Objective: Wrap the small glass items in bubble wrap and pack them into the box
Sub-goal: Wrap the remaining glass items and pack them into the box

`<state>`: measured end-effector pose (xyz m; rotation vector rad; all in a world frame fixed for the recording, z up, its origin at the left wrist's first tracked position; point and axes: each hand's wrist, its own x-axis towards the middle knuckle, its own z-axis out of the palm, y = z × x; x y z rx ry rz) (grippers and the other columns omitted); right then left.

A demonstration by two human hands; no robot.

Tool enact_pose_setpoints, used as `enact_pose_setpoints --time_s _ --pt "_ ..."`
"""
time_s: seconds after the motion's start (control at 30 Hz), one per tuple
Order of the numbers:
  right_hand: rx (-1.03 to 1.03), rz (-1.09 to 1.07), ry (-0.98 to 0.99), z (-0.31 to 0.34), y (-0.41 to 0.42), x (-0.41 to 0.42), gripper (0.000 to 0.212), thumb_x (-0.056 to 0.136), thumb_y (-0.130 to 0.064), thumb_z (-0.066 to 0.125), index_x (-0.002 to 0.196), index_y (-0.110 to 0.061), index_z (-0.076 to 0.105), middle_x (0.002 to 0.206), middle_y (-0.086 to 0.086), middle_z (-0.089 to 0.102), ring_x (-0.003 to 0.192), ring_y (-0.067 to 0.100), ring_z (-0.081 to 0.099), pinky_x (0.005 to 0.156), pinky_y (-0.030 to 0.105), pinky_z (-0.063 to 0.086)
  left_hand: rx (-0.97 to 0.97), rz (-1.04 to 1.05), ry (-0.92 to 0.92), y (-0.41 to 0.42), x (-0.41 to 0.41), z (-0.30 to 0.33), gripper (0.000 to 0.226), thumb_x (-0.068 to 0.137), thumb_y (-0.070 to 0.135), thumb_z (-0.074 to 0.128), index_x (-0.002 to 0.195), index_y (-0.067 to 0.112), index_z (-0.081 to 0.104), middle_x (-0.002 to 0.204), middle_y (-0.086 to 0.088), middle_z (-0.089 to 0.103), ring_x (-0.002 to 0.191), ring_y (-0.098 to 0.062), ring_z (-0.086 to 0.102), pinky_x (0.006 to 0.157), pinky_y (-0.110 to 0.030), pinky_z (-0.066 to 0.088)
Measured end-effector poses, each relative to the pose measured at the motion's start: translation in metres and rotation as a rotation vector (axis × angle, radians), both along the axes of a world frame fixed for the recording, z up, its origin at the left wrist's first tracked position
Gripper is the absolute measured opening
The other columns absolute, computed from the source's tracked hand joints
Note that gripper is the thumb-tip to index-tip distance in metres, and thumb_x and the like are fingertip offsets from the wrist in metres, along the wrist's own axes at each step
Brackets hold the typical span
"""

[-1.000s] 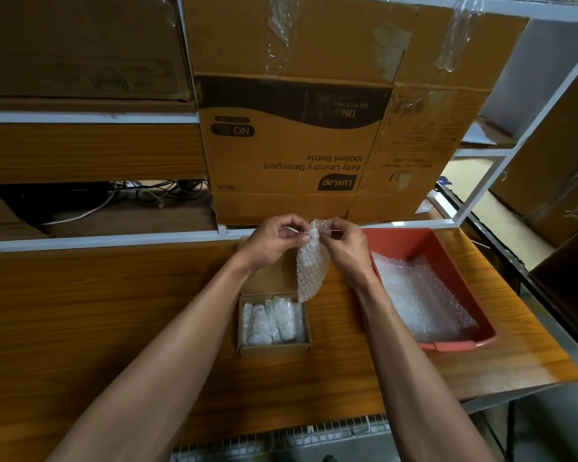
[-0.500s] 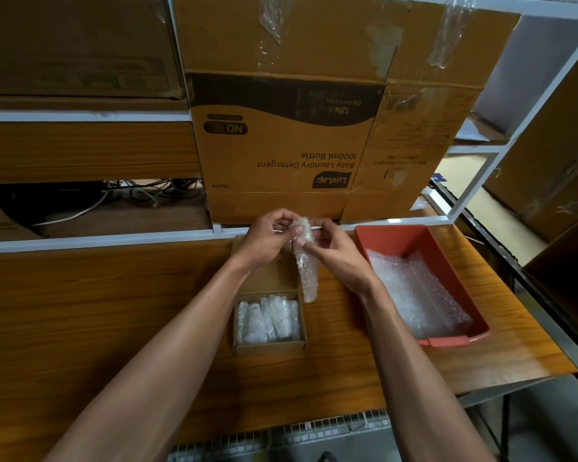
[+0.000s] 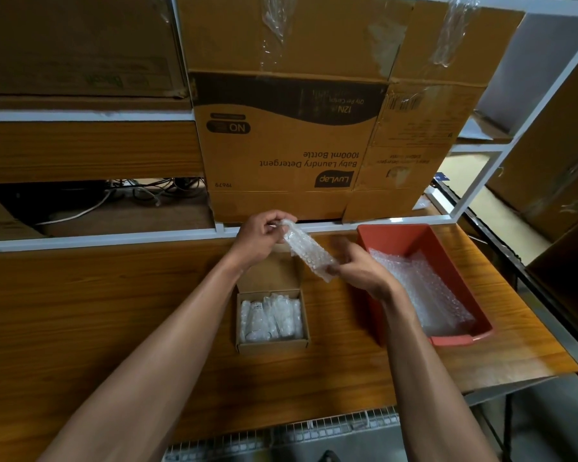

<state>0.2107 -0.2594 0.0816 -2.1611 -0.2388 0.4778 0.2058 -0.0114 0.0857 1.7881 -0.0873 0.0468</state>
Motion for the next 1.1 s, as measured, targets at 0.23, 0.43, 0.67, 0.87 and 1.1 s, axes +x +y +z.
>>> enact_pose_setpoints --time_s 0.23,0.43,0.67,0.87,1.1 --pt "-0.037 0.074 -0.304 0.015 0.043 -0.007 0.066 0.102 -0.045 0.065 0.157 -0.02 0.04 0.147 0.005 0.061 0.127 0.017 0.06 0.095 0.027 0.045 0.002 0.013 0.033 -0.009 0.004 -0.008 0.022 0.101 0.006 0.067 0.098 0.026 0.076 0.108 -0.003 0.074 0.101 -0.022 0.076 0.084 -0.035 0.064" --pt "0.24 0.061 0.001 -0.012 0.059 -0.012 0.049 0.11 -0.058 0.039 0.118 -0.02 0.069 0.107 0.003 0.073 0.101 0.017 0.069 0.094 0.035 0.051 0.054 -0.036 0.077 0.003 0.004 -0.012 0.026 0.1 0.002 0.066 0.093 0.026 0.076 0.11 -0.002 0.075 0.099 -0.02 0.076 0.095 -0.046 0.062" --pt "0.264 0.05 0.183 -0.013 0.062 -0.012 0.069 0.109 -0.059 0.038 0.15 -0.006 0.053 0.119 0.001 0.068 0.112 0.018 0.066 0.105 0.038 0.052 -0.024 -0.059 0.13 0.018 -0.002 -0.013 0.019 0.101 -0.005 0.062 0.098 0.008 0.074 0.11 0.001 0.072 0.101 -0.015 0.072 0.091 -0.029 0.062" --pt "0.419 0.043 0.3 -0.03 0.072 -0.005 0.037 0.112 -0.04 0.045 0.134 -0.013 0.057 0.121 0.008 0.069 0.092 0.024 0.072 0.085 0.033 0.059 -0.084 -0.108 0.156 0.03 -0.001 -0.03 0.014 0.096 0.017 0.077 0.105 0.006 0.075 0.112 -0.013 0.075 0.111 -0.024 0.071 0.1 -0.035 0.059" --pt "0.309 -0.003 0.185 -0.052 0.073 -0.007 0.024 0.112 -0.029 0.05 0.114 -0.01 0.065 0.082 -0.002 0.061 0.071 0.012 0.061 0.065 0.028 0.05 0.021 -0.086 0.169 0.05 -0.005 -0.062 0.02 0.092 0.01 0.08 0.108 0.022 0.076 0.112 0.001 0.077 0.105 -0.015 0.072 0.092 -0.031 0.059"
